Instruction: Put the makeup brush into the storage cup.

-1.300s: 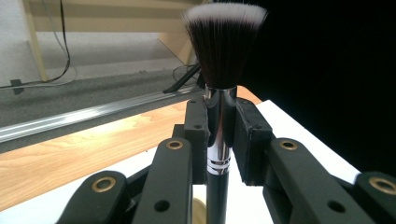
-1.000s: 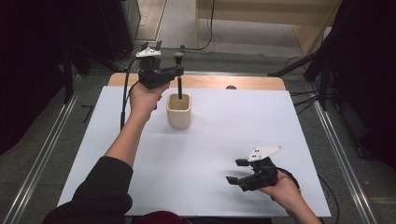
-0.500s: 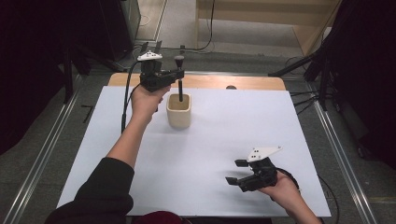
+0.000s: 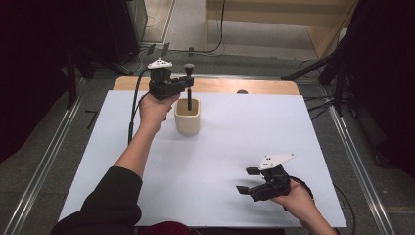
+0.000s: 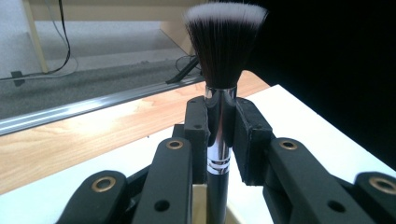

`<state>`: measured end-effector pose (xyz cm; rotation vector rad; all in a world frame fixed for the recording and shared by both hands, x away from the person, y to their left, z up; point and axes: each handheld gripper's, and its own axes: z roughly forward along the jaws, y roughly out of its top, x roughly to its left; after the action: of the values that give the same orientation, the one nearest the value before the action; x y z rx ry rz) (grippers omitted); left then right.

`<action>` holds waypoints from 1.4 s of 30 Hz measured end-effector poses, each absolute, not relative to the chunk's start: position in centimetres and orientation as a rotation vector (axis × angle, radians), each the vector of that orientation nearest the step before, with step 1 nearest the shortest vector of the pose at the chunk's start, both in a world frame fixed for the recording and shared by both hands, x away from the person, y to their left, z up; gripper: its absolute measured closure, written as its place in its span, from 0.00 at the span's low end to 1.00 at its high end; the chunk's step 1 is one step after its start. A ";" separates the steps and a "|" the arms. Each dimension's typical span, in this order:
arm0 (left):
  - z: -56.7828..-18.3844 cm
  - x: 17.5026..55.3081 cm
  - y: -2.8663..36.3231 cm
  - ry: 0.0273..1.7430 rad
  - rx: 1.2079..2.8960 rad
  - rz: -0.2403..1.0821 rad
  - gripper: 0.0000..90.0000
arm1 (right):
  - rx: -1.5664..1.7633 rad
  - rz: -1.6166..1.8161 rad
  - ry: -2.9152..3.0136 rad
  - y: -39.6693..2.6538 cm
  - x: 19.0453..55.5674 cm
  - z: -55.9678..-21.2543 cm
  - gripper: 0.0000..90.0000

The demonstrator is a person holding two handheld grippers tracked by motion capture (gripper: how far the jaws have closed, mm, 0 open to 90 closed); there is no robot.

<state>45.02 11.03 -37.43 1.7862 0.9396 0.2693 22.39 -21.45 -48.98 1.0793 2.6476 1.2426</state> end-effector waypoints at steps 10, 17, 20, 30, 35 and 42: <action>-38.4 45.0 11.2 0.946 1.792 0.259 0.86 | 1.078 1.244 2.648 -21.4 22.4 -49.0 0.27; -39.2 44.9 11.3 0.961 1.801 0.248 0.86 | 1.083 1.243 2.648 -21.5 22.4 -49.0 0.27; -39.5 44.9 11.3 0.965 1.803 0.245 0.86 | 1.080 1.244 2.649 -21.5 22.4 -49.0 0.27; -39.7 44.7 11.4 0.963 1.819 0.228 0.86 | 1.069 1.244 2.654 -21.3 22.4 -49.0 0.27; -39.9 44.8 11.5 0.969 1.829 0.220 0.86 | 1.073 1.242 2.656 -21.3 22.3 -49.0 0.27; -39.9 44.8 11.6 0.974 1.833 0.208 0.86 | 1.072 1.244 2.654 -21.3 22.3 -49.0 0.27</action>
<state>44.85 11.58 -39.90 1.8329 0.9739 0.2078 22.32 -21.32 -49.01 1.0716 2.6543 1.2440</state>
